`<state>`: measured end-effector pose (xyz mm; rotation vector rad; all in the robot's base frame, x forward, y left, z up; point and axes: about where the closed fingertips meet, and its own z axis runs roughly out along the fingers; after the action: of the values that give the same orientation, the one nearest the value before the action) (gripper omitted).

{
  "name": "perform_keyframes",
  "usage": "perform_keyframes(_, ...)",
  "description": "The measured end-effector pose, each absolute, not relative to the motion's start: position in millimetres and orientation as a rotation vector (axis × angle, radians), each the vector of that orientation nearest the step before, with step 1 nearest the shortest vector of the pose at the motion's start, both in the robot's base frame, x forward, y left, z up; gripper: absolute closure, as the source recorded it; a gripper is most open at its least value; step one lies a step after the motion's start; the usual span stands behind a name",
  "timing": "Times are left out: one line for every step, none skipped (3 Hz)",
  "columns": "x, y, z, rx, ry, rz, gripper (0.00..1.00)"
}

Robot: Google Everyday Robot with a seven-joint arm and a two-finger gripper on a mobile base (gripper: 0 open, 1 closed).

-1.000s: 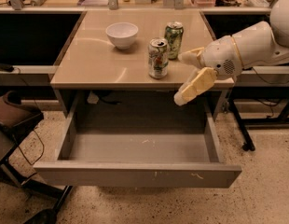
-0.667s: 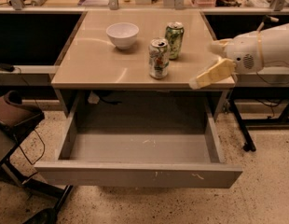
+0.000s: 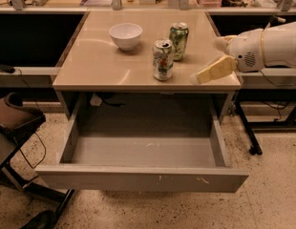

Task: Place 7up can into top drawer

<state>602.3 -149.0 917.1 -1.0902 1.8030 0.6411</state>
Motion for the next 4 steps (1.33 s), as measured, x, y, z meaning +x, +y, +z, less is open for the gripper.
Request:
perform_keyframes(615.0,-138.1,888.3,-1.053,1.854,0.682,0.0)
perform_keyframes(639.0,-102.6,856.7,-1.001,1.882,0.721,0.0)
perform_keyframes(667.8,-73.7,845.1,-0.91,1.864,0.705,0.0)
perform_keyframes(688.3,-55.4,861.4,-0.802,1.804,0.653,0.0)
